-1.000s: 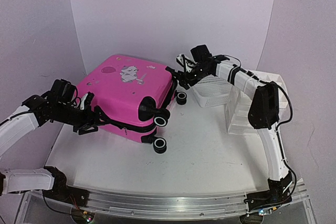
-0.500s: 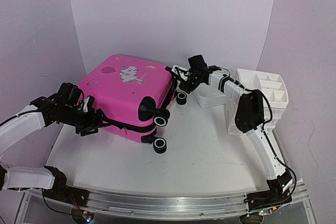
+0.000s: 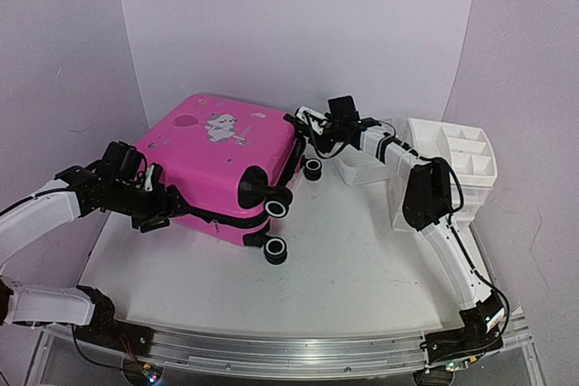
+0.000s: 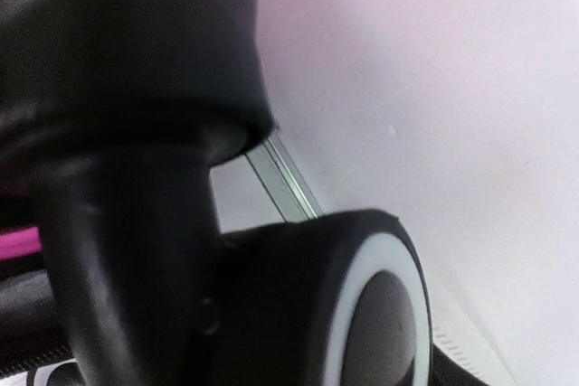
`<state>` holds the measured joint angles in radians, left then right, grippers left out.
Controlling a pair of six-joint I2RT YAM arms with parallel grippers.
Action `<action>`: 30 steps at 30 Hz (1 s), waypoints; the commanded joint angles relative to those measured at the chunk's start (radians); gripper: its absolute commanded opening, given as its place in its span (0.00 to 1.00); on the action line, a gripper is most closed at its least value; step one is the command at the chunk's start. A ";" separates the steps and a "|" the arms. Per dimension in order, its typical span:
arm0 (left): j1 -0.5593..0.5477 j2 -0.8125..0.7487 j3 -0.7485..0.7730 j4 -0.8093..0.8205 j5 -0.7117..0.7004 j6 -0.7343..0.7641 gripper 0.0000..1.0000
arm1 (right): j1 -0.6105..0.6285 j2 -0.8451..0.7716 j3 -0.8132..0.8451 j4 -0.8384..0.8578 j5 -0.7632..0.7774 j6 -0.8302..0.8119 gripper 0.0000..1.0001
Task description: Open, take out, and arrange the luggage
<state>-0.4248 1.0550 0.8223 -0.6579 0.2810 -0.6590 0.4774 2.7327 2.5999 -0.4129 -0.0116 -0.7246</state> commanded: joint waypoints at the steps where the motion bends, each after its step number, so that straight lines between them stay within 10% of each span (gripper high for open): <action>1: 0.000 0.012 0.018 0.046 -0.033 -0.009 0.74 | 0.011 -0.024 0.030 0.130 -0.100 0.019 0.58; 10: 0.043 0.102 0.116 0.033 -0.055 0.053 0.74 | 0.023 -0.198 -0.208 0.175 -0.218 0.069 0.25; 20: 0.215 0.226 0.252 0.016 -0.054 0.193 0.75 | 0.105 -0.508 -0.700 0.361 -0.359 0.387 0.24; 30: 0.227 0.440 0.452 0.005 -0.108 0.239 0.78 | 0.298 -0.585 -0.919 0.382 -0.168 0.660 0.27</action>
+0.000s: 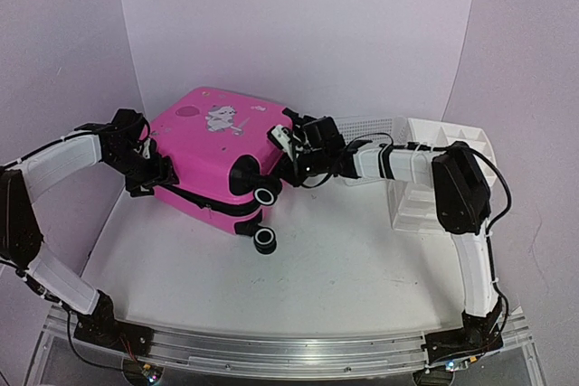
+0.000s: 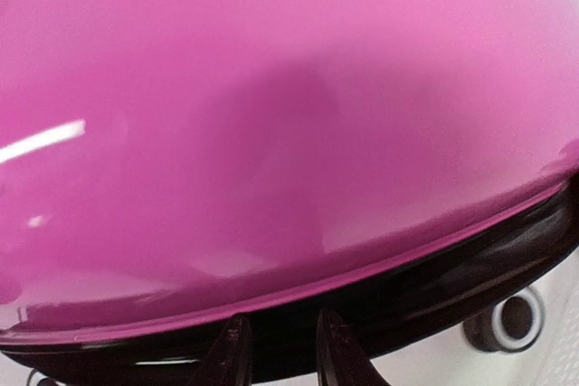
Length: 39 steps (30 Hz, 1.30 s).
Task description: Open, take out, and arrange the luggage
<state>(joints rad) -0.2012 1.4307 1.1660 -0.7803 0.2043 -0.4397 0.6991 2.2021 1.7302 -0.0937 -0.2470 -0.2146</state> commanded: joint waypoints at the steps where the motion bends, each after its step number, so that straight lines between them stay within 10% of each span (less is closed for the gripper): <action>1: 0.006 0.085 0.131 0.128 -0.031 0.025 0.78 | 0.101 -0.062 -0.069 0.062 0.086 0.170 0.27; 13: 0.029 0.159 0.241 0.069 -0.129 0.107 0.81 | 0.502 -0.027 0.044 -0.007 0.225 0.333 0.32; 21: 0.027 -0.118 0.081 -0.014 -0.010 0.124 0.93 | 0.520 -0.215 -0.123 -0.100 0.255 0.298 0.58; 30: -0.239 -0.300 -0.026 -0.040 0.081 -0.139 0.97 | 0.350 -0.551 -0.366 -0.276 0.431 0.132 0.93; 39: -0.488 -0.227 0.012 0.043 -0.124 -0.398 0.99 | 0.041 -0.403 -0.104 -0.343 0.292 0.050 0.98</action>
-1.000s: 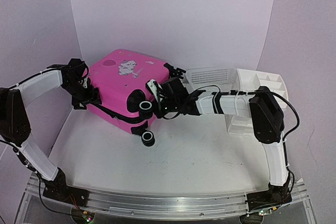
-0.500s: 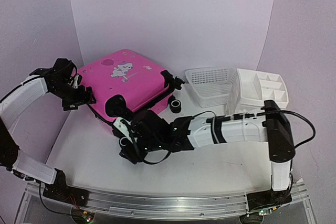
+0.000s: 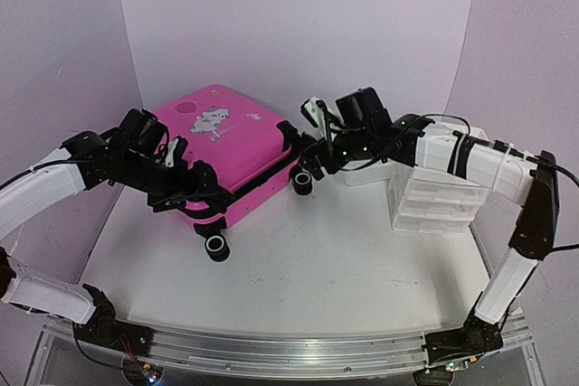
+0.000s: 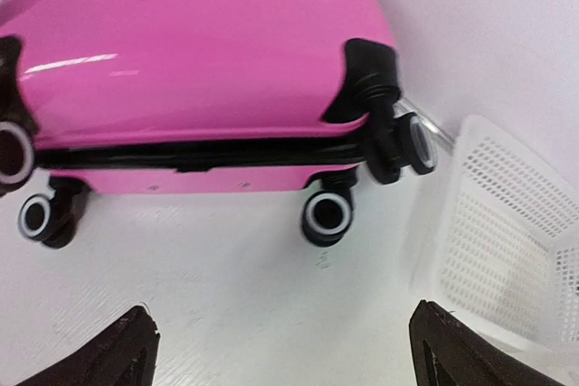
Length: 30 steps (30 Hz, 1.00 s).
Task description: Open, take out, and arrange the luggage
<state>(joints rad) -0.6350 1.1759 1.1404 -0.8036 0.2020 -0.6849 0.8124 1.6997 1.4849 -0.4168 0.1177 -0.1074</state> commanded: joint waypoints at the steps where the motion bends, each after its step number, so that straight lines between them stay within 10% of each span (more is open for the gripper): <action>1: -0.065 0.042 0.037 0.073 -0.137 -0.182 0.99 | -0.095 0.143 0.187 -0.020 -0.092 -0.070 0.98; 21: -0.123 0.095 -0.021 0.086 -0.305 -0.179 0.99 | -0.266 0.786 0.923 -0.125 -0.409 -0.140 0.94; 30: 0.031 0.076 -0.013 0.063 -0.226 -0.074 0.99 | -0.265 0.869 1.005 -0.126 -0.480 -0.103 0.50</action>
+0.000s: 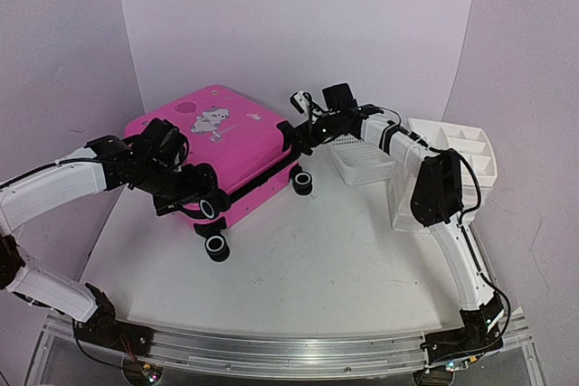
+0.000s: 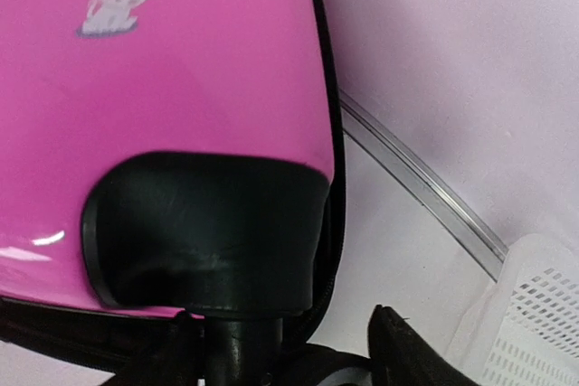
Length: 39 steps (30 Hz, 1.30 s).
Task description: Open, take out, and arrange the luggage
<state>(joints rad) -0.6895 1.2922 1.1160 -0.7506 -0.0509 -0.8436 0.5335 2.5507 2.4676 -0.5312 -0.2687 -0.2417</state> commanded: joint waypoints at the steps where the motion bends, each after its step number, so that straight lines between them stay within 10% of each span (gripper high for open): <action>1: 0.107 -0.045 0.016 0.008 0.026 0.105 0.99 | 0.015 0.014 0.012 -0.012 -0.107 0.033 0.44; 9: 0.245 -0.033 0.045 -0.006 0.022 0.231 0.99 | 0.041 -0.057 -0.107 -0.061 -0.148 0.023 0.08; 21: 0.440 0.020 0.111 -0.008 0.021 0.432 0.99 | 0.184 -0.238 -0.447 -0.060 -0.292 0.351 0.08; 29: 0.496 -0.005 0.216 -0.119 -0.043 0.582 0.99 | 0.323 -0.433 -0.738 0.260 -0.303 0.658 0.26; 35: 0.486 -0.133 0.171 -0.126 0.278 0.484 0.99 | 0.276 -0.568 -0.823 0.202 -0.072 0.539 0.64; 39: 0.353 -0.200 0.065 -0.116 0.265 0.300 0.99 | 0.192 -0.569 -0.765 0.100 -0.038 0.498 0.71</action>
<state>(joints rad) -0.2241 1.1652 1.2537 -0.8635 0.1463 -0.3763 0.8192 2.0178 1.6531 -0.3866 -0.4103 0.3000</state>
